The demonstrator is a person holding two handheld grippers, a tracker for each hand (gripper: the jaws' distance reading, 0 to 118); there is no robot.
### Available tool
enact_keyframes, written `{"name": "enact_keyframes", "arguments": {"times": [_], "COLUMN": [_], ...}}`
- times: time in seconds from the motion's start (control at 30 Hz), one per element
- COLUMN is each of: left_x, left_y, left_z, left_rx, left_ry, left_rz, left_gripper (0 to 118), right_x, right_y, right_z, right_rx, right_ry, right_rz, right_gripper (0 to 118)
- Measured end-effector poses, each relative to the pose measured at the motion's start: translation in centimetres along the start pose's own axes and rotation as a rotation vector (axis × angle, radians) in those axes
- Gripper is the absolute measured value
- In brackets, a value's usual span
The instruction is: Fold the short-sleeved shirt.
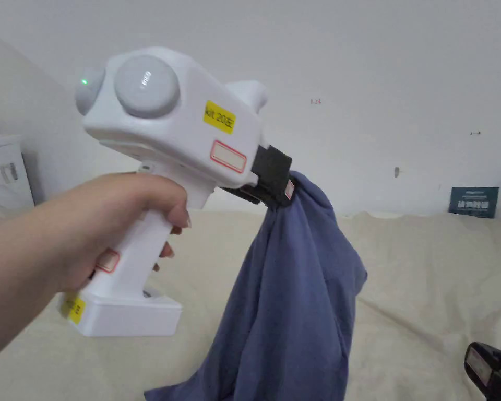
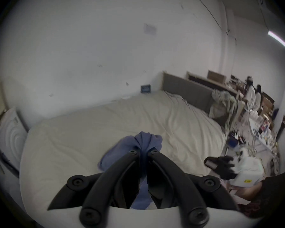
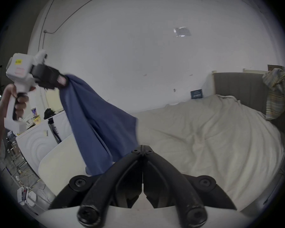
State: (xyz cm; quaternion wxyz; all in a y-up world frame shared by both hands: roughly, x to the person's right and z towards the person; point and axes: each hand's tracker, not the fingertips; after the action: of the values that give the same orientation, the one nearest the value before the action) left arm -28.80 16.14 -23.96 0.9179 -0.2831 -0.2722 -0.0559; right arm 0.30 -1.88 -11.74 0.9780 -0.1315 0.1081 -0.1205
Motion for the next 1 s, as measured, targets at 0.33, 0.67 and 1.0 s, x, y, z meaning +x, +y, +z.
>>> {"name": "enact_keyframes", "arguments": {"times": [0.33, 0.67, 1.0], "left_x": [2.5, -2.1, -2.5], "left_y": [-12.8, -13.9, -19.6], "left_z": [-24.7, -18.4, 0.8], "left_rx": [-0.414, -0.266, 0.268], "left_ry": [-0.107, 0.013, 0.365], "left_rz": [0.165, 0.190, 0.199], "left_gripper": [34, 116, 114], "right_x": [7.4, 8.3, 4.6], "right_y": [-2.4, -3.4, -2.2], "right_z": [1.3, 0.4, 0.2], "right_rx": [-0.093, -0.152, 0.014], "right_ry": [-0.169, -0.195, -0.119], "right_rz": [-0.065, -0.077, -0.003], "right_gripper": [0, 0, 0]}}
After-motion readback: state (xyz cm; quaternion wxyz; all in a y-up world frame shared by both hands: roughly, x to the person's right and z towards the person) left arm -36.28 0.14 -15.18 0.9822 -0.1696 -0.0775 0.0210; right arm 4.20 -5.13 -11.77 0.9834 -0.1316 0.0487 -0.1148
